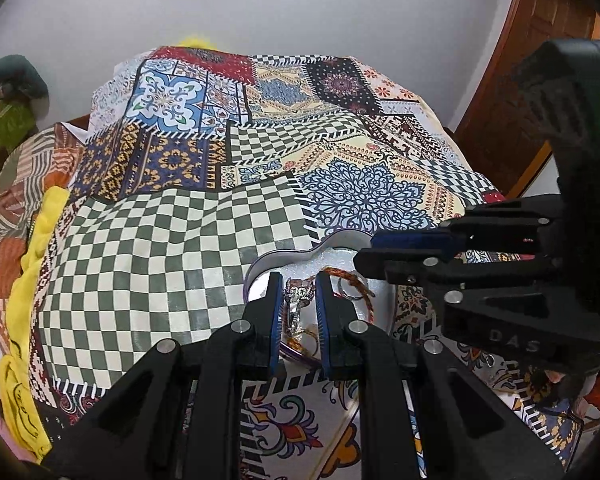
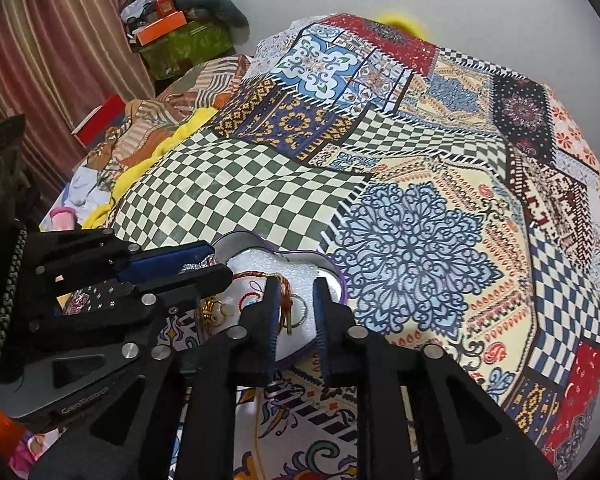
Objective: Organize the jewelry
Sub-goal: 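Carry the pendant and bracelet over the heart tin and open both tools to drop them, then withdraw both open tools from the tin toward the remaining jewelry, then grasp a small silver charm with the left tool while the right tool grasps a silver ring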
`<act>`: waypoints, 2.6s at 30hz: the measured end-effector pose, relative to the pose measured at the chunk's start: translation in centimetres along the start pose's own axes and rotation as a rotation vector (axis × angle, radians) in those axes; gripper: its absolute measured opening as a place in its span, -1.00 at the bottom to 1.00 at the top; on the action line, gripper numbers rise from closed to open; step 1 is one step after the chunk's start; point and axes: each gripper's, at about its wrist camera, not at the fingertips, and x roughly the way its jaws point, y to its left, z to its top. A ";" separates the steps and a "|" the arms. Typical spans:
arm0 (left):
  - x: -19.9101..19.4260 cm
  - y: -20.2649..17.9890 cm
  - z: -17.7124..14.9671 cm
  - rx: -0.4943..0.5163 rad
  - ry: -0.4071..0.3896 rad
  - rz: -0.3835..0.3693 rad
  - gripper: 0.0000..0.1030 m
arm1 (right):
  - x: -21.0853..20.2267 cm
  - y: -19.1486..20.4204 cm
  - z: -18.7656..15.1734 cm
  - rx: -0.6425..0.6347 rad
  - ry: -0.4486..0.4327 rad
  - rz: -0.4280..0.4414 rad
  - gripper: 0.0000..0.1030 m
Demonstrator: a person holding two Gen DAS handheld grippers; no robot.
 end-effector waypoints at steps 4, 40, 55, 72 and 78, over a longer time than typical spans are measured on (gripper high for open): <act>0.3 -0.5 0.1 0.016 0.011 -0.004 -0.72 | -1.0 -0.1 -0.1 -0.002 -0.025 -0.009 -0.67; -9.8 -3.0 -2.2 -0.001 -0.087 0.064 -0.16 | -10.7 1.8 -5.6 0.010 -0.202 -0.108 -0.18; -6.8 -7.1 -6.6 0.063 0.027 0.002 -0.15 | -9.6 -0.4 -10.7 0.025 -0.127 -0.153 -0.18; -2.1 -13.6 -6.5 0.259 0.071 -0.089 -0.51 | -8.9 -3.0 -13.1 0.086 -0.094 -0.145 -0.18; -1.1 -12.5 -6.5 0.204 0.091 -0.137 -0.77 | -8.6 -3.0 -13.1 0.077 -0.093 -0.125 -0.18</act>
